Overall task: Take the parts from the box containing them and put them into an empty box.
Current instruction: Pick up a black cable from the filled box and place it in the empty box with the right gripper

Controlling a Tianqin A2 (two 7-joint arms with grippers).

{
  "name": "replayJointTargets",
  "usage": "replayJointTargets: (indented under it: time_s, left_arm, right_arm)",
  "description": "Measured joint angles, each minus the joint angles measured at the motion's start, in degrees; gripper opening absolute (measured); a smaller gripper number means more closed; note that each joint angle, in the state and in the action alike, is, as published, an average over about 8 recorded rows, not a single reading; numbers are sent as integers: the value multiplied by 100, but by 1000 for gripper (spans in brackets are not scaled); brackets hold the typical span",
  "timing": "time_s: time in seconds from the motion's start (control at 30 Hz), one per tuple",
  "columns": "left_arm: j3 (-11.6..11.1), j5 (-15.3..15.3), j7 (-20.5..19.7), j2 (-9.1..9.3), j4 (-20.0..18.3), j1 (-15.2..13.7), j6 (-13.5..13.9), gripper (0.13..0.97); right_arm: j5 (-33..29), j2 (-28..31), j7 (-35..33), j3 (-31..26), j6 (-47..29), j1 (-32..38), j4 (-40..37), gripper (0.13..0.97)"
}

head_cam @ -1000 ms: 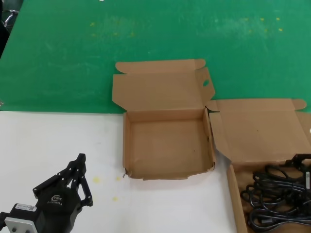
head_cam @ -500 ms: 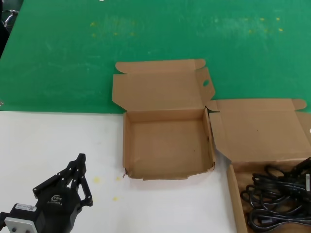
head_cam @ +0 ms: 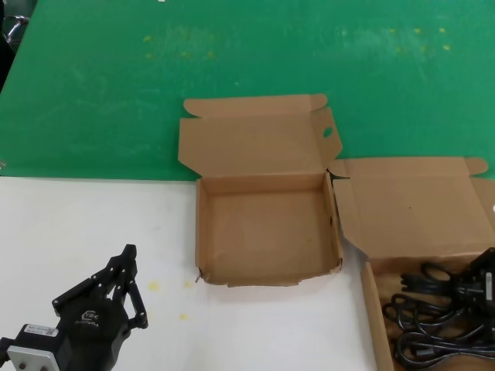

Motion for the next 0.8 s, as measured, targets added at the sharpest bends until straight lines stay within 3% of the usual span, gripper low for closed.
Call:
replayJointTargets:
  time_s: [0.53,0.8]
  left_arm:
    - [0,0,0,0,0,0,0,133]
    - [0,0,0,0,0,0,0,133]
  right_arm:
    - [-186,48,507,141,-401,260,746,187]
    - [-249,-218,612,145,-482,599,1077,186]
